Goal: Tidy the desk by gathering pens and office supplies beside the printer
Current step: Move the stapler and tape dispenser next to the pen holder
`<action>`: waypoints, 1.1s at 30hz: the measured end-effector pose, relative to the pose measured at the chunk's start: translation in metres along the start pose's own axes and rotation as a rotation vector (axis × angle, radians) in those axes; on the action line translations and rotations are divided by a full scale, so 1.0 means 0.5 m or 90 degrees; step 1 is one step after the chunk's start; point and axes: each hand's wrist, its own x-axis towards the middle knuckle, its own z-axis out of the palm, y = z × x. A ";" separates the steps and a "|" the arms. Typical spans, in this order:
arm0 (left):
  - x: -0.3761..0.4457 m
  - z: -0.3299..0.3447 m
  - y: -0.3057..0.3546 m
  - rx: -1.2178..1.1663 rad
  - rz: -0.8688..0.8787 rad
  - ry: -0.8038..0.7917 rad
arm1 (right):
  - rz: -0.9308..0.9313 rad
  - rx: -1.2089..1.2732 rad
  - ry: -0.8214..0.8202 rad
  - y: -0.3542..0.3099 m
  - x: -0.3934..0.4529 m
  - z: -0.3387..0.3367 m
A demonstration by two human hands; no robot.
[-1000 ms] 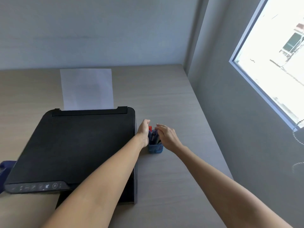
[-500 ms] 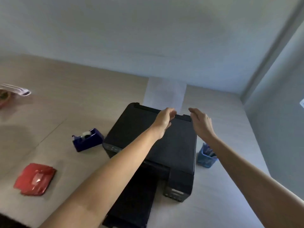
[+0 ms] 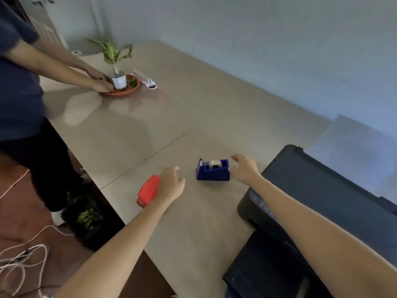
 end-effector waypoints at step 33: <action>0.035 -0.138 0.145 -0.301 -0.005 -0.281 | -0.085 -0.102 0.123 -0.025 -0.003 -0.185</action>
